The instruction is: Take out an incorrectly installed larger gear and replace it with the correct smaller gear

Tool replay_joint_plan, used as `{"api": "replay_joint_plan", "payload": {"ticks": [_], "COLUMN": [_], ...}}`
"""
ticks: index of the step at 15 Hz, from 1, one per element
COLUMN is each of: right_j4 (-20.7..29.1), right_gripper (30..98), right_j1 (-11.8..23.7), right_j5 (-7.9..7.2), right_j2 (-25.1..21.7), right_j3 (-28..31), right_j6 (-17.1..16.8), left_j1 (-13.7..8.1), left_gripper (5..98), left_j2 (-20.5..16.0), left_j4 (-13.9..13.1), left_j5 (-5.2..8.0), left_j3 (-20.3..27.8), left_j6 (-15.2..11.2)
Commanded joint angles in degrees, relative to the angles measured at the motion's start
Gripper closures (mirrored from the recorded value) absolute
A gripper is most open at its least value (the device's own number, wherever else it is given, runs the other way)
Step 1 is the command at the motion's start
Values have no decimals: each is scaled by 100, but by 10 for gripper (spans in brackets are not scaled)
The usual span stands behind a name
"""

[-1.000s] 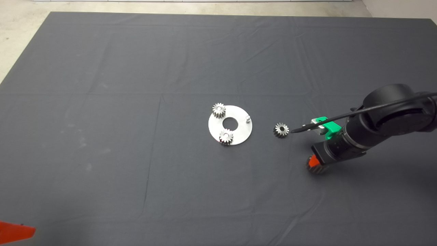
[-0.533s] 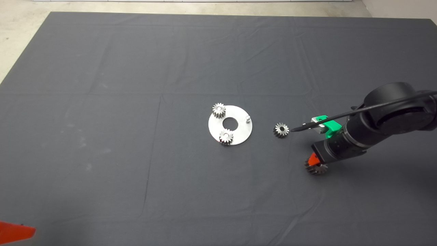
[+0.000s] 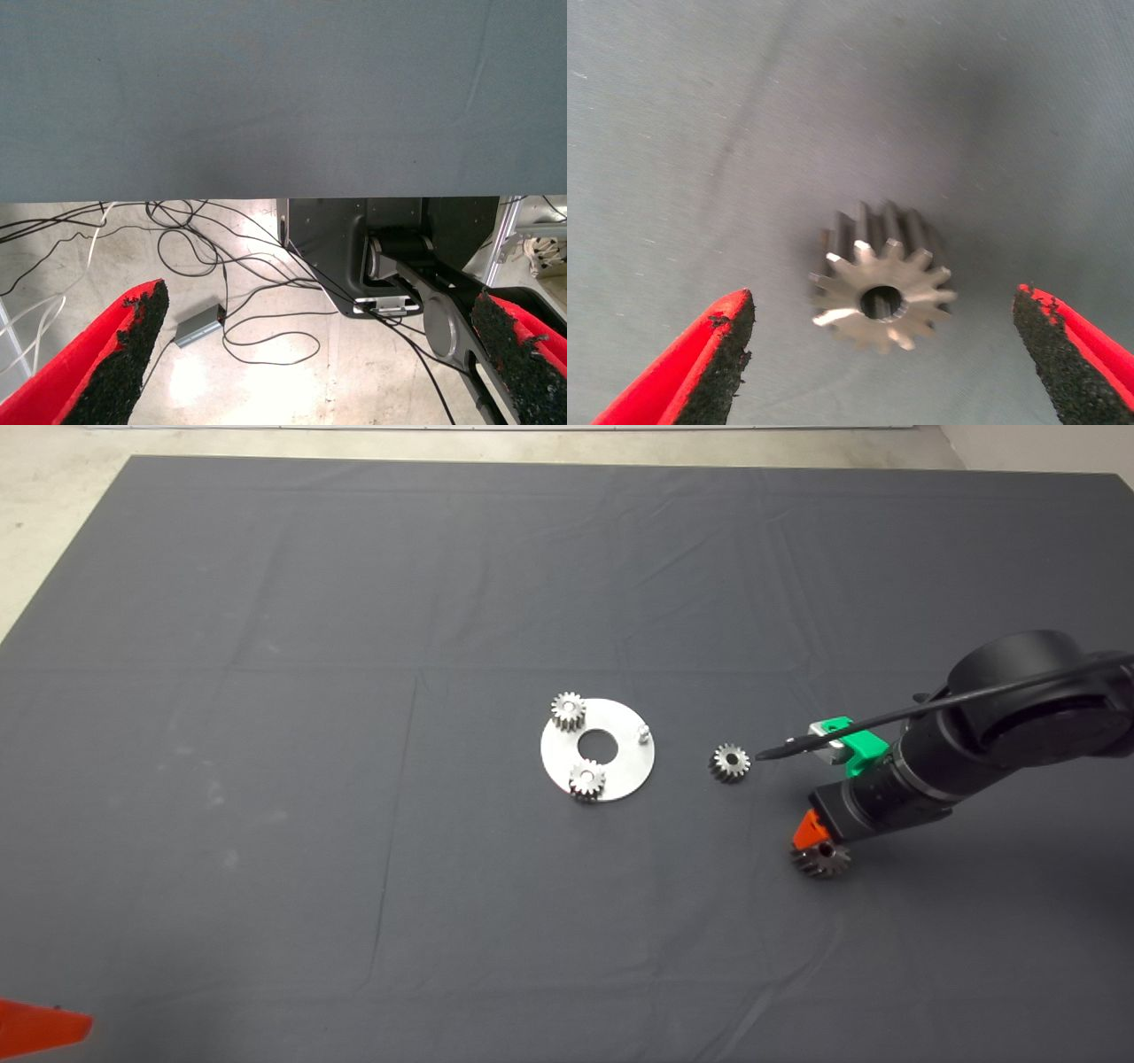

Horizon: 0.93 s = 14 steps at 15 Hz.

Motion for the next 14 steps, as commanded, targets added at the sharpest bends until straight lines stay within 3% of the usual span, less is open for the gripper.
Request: {"api": "replay_joint_plan", "payload": {"ticks": [1,3,7,8,9,10,12,14], "right_j4": [-137,-154,-137,-116,-84,-58,-23,30], "right_gripper": [512,464,458,458,458,458,459,459], "right_j1": [168,177,177,194,238,300,358,450], "right_j5": [-645,-640,-631,-640,-640,-631,-614,-605], "right_j2": [28,-125,-372,-465,-566,-714,-936,-1011], "right_j3": [-63,127,530,608,676,720,720,863], "right_j6": [-17,-17,-365,-342,-333,-325,-333,-325], "left_j1": [-10,-10,-10,-10,-10,-10,-10,-10], "left_gripper": [152,152,152,152,152,152,152,152], "left_j2": [-67,-263,-572,-880,-1091,-1152,-1133,-982], "left_j4": [-48,-36,-35,6,-26,-70,-149,-175], "left_j5": [93,217,349,349,331,318,340,457], "left_j3": [54,10,72,60,-25,-266,-619,-549], "left_j6": [24,24,32,109,384,542,568,577]}}
